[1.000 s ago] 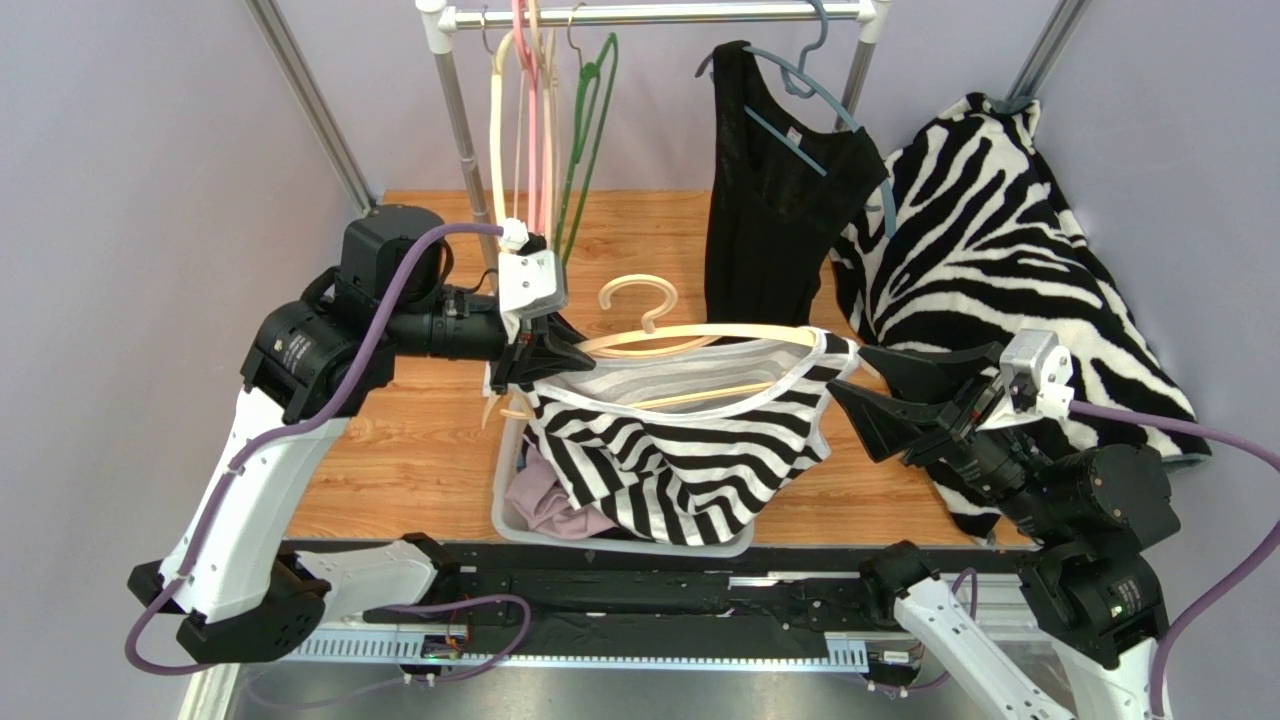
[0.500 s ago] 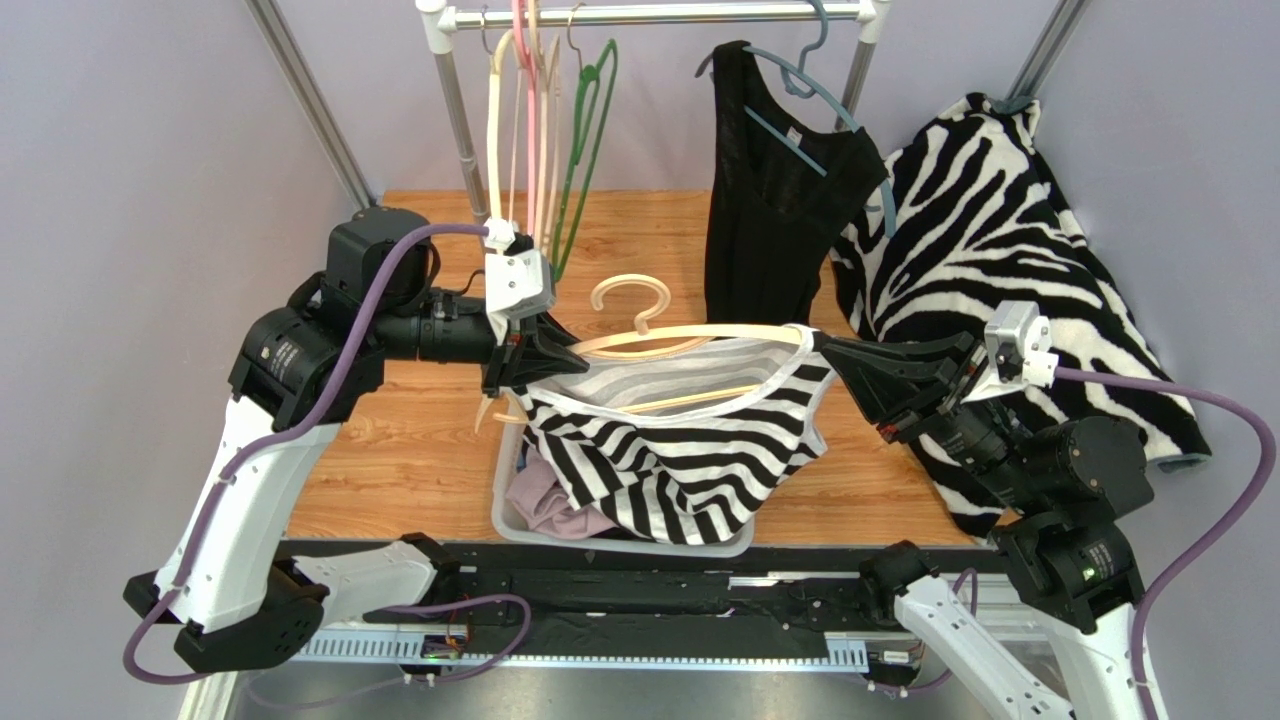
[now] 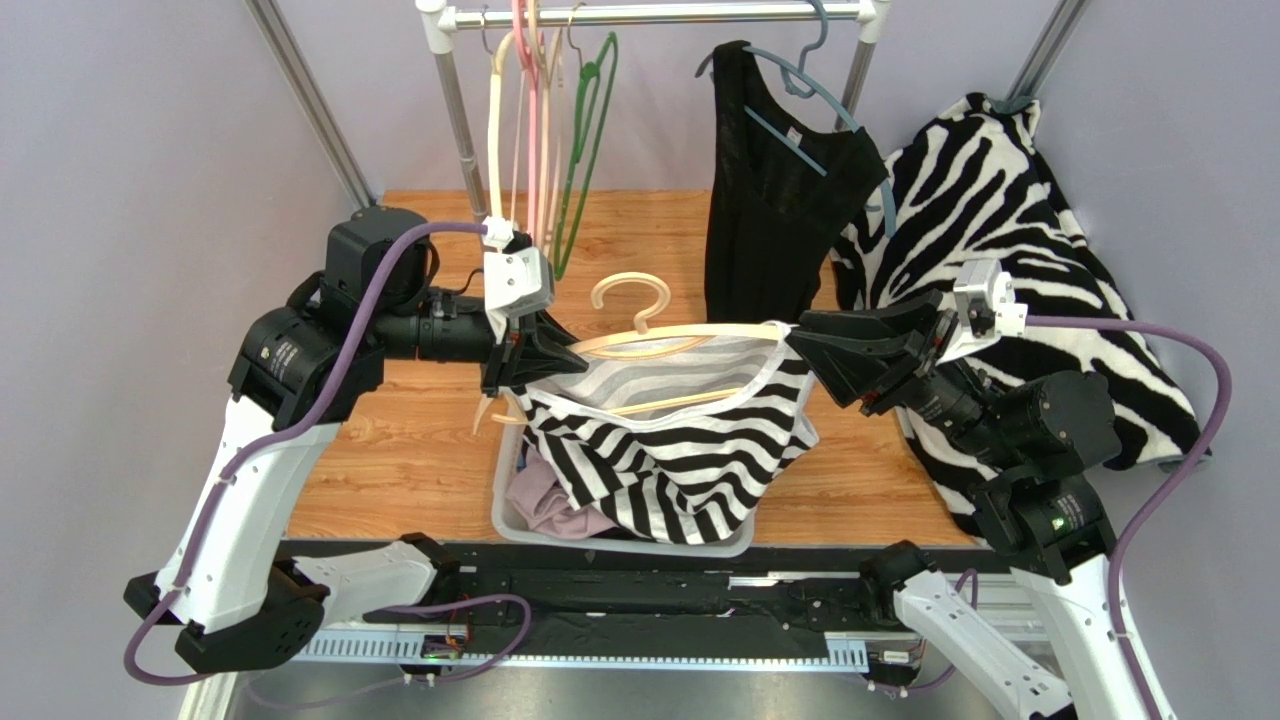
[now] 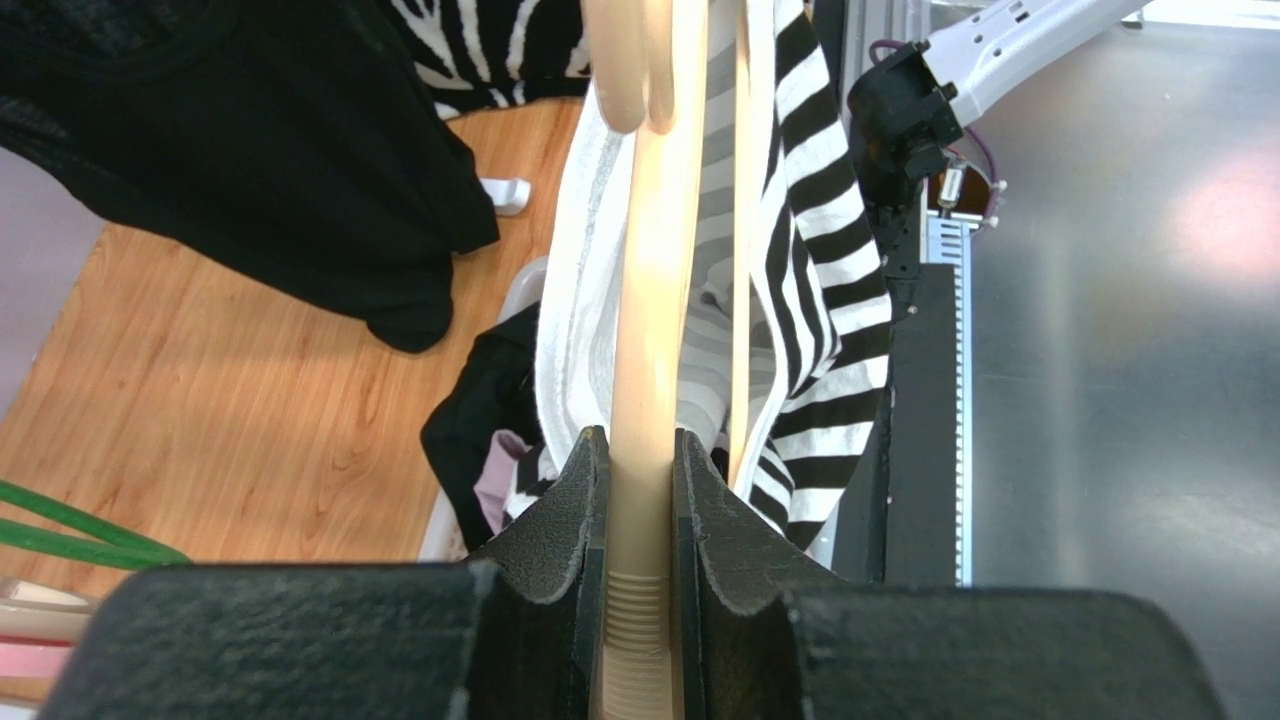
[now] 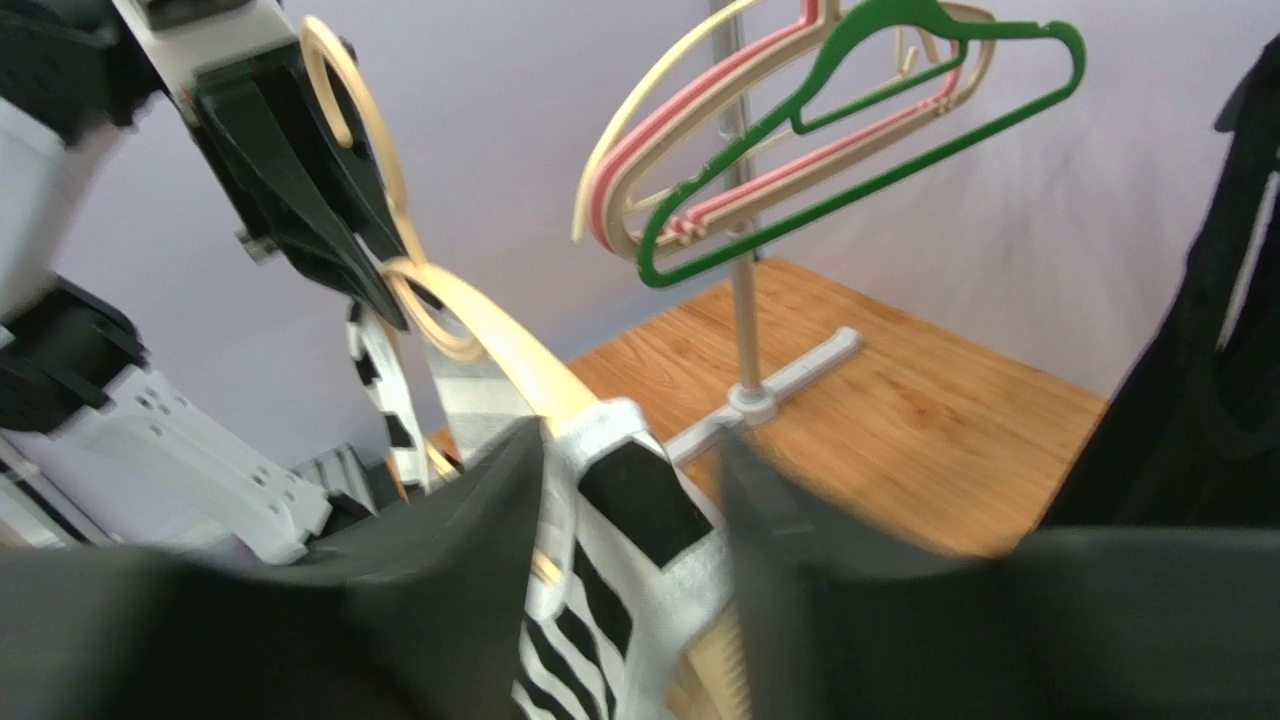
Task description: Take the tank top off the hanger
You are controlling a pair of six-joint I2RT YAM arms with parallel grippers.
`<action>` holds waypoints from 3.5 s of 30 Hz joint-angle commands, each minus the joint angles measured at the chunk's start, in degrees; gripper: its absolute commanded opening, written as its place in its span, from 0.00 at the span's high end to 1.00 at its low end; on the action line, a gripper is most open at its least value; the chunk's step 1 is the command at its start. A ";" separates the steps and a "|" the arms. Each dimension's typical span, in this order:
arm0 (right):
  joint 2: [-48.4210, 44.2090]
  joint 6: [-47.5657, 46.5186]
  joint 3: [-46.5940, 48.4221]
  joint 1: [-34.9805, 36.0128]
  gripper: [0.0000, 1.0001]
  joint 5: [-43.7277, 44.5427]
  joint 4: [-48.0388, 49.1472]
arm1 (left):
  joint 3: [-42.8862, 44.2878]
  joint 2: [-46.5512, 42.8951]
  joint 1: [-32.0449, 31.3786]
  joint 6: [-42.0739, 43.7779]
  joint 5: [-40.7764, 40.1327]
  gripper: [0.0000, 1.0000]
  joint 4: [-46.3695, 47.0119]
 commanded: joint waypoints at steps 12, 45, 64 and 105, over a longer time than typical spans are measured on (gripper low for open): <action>-3.85 -3.33 5.26 0.27 0.45 9.18 -12.18 | 0.15 -1.82 0.62 -1.69 3.96 1.00 3.88; 13.02 -7.17 12.54 24.50 1.00 13.98 -0.57 | 1.38 -0.15 1.06 -2.48 4.75 0.97 4.67; 15.31 -27.75 20.03 40.34 0.07 40.19 -5.24 | 1.74 0.55 1.94 -3.80 0.88 0.96 6.69; 43.35 -46.83 10.45 61.62 0.67 52.95 26.84 | -0.29 -2.08 3.87 -7.93 -0.79 0.97 9.33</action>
